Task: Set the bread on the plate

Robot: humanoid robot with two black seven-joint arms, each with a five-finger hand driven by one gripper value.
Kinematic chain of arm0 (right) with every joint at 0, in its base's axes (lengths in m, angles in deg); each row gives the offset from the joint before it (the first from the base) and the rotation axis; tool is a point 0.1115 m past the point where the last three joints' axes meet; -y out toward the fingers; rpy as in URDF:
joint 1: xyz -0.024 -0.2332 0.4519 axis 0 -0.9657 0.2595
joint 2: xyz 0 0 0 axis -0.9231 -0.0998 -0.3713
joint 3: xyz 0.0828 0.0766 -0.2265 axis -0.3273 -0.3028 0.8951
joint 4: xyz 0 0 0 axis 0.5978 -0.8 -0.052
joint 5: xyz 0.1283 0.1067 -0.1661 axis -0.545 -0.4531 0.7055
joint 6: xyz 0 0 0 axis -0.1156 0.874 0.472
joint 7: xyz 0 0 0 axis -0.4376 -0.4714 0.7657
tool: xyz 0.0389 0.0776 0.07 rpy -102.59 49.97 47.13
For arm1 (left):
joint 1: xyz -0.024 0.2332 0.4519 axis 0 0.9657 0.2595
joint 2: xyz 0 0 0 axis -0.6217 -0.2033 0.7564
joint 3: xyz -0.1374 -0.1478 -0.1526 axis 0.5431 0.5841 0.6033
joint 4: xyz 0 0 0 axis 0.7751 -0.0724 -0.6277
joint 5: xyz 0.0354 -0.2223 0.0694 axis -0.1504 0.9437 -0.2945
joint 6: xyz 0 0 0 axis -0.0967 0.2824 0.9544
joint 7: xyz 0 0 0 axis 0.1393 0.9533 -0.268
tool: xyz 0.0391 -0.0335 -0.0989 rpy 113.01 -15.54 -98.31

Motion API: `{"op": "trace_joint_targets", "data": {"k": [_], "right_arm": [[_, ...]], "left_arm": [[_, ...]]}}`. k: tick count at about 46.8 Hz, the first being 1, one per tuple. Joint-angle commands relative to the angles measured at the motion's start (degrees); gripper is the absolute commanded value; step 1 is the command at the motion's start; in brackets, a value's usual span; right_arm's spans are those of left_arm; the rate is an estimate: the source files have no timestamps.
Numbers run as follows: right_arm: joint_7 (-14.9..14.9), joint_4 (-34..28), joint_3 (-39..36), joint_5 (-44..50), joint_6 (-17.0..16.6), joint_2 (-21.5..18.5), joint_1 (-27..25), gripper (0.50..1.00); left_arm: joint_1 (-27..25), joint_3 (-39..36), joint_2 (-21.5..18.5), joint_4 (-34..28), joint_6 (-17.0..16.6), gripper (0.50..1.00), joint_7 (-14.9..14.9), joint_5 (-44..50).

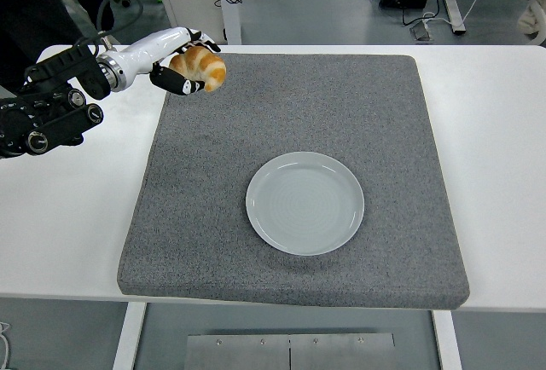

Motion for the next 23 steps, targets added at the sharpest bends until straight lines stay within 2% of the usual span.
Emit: {"op": "trace_joint_targets", "data": {"k": [1,10,23], "right_arm": [[-0.03,0.0,0.0,0.0,-0.01,0.0,0.0,1.0],[-0.03,0.0,0.0,0.0,-0.01,0.0,0.0,1.0],[-0.03,0.0,0.0,0.0,-0.01,0.0,0.0,1.0]], "left_arm": [[-0.84,0.96,-1.08,-1.1,0.76,0.678,-0.02,-0.1],[-2.07,3.15,-2.4,-3.47,2.87,0.684,1.21,-0.28],[-3.3,4.12,-2.49,-8.65,3.05,0.686,1.21,-0.54]]}}
